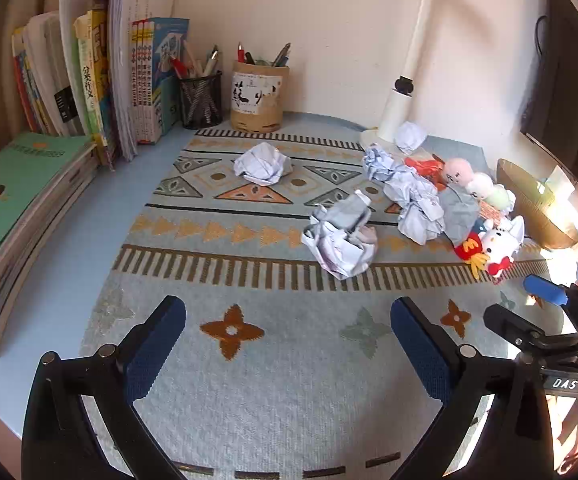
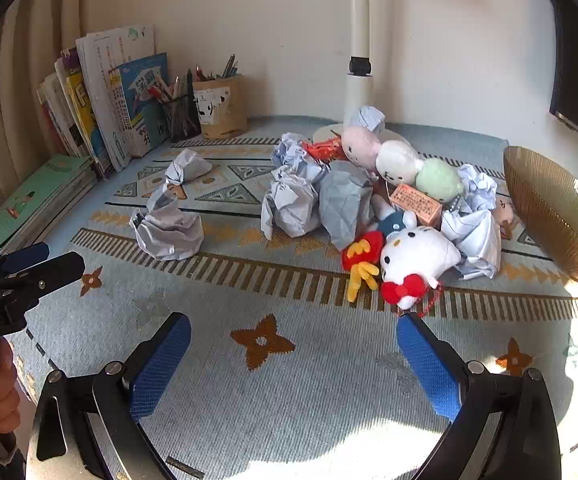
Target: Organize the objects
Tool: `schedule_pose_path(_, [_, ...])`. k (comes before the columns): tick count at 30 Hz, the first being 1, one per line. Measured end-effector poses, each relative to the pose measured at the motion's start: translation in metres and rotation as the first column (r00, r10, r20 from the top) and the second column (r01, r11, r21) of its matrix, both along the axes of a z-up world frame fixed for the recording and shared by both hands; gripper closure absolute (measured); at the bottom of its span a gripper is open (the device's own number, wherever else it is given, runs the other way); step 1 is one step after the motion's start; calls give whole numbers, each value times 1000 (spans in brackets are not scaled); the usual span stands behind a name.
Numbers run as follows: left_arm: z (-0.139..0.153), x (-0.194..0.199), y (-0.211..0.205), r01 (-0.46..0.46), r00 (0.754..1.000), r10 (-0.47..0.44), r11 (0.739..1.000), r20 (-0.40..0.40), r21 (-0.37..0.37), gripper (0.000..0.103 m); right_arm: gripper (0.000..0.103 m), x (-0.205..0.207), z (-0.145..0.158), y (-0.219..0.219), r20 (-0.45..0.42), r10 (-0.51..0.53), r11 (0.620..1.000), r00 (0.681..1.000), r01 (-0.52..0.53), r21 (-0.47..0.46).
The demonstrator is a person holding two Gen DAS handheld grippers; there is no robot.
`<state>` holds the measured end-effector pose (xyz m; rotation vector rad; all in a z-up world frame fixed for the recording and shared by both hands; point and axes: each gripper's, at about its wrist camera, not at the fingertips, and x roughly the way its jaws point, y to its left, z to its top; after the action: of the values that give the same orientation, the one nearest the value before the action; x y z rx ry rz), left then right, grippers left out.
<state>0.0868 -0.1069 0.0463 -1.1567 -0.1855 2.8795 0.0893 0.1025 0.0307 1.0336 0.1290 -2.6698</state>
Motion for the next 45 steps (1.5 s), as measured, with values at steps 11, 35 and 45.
schedule_pose_path(11, [28, -49, -29, -30, 995, 32, 999, -95, 23, 1, 0, -22, 12, -37, -184, 20, 999, 983, -24, -22])
schedule_pose_path(35, [-21, -43, 39, 4, 997, -7, 999, -78, -44, 1, 0, -65, -13, 12, -88, -229, 972, 969, 233, 40])
schedule_pose_path(45, [-21, -43, 32, -10, 997, 10, 1000, -77, -3, 1, 0, -66, -15, 9, -79, -234, 970, 969, 239, 51])
